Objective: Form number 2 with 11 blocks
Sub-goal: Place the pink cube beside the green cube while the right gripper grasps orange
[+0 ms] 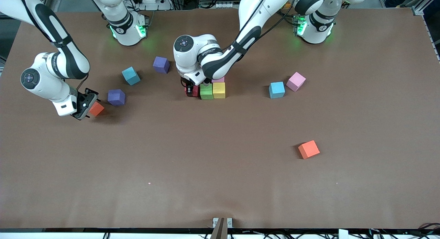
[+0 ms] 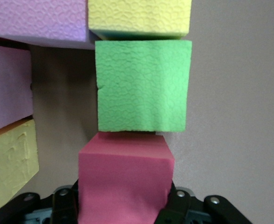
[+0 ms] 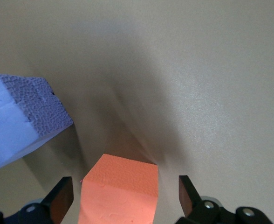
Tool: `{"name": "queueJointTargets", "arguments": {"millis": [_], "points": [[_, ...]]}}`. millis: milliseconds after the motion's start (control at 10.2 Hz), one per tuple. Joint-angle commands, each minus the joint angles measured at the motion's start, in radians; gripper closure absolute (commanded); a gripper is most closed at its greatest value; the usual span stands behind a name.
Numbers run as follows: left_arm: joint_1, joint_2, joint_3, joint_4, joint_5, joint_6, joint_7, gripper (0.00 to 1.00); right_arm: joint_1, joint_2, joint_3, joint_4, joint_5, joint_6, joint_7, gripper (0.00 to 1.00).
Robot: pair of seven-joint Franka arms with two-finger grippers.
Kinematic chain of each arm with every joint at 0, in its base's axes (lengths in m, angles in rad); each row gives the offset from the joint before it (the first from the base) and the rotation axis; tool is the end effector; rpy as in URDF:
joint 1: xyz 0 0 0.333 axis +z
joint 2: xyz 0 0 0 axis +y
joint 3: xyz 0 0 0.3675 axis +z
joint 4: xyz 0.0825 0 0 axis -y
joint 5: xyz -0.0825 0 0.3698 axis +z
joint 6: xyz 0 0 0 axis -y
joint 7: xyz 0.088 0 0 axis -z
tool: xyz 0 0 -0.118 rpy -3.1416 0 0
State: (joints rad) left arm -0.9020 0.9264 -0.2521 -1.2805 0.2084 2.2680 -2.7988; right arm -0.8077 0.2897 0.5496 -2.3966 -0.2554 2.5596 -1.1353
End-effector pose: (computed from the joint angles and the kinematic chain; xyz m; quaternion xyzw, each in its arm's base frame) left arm 0.3767 -0.6910 0.2354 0.6873 0.7248 -0.0321 0.0353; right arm 0.4811 -0.1228 0.2588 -0.8563 -0.5153 0.0203 0.0291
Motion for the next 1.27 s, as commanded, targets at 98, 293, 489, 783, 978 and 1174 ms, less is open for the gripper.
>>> {"name": "queueJointTargets", "arguments": {"millis": [98,293,489,783,978,1174], "points": [[-0.035,0.02,0.022,0.024,0.022,0.018,-0.232,0.78,-0.053,-0.018,0.013,-0.041,-0.004,0.022,-0.026,0.0],[-0.035,0.022,0.022,0.024,0.022,0.021,-0.232,0.78,-0.076,-0.014,0.013,-0.042,-0.019,0.024,-0.024,0.0],[-0.035,0.023,0.028,0.023,0.022,0.022,-0.232,0.78,-0.096,0.0,0.015,-0.053,-0.018,0.022,0.0,0.0],[-0.035,0.032,0.028,0.023,0.022,0.022,-0.232,0.77,-0.094,0.008,0.013,-0.052,-0.019,0.022,0.005,0.38],[-0.035,0.037,0.028,0.023,0.022,0.024,-0.231,0.74,-0.073,-0.023,0.021,-0.044,-0.021,0.01,-0.004,0.58],[-0.035,0.035,0.028,0.024,0.023,0.022,-0.231,0.59,-0.024,-0.099,0.024,-0.039,-0.019,-0.031,-0.009,0.67]]}}
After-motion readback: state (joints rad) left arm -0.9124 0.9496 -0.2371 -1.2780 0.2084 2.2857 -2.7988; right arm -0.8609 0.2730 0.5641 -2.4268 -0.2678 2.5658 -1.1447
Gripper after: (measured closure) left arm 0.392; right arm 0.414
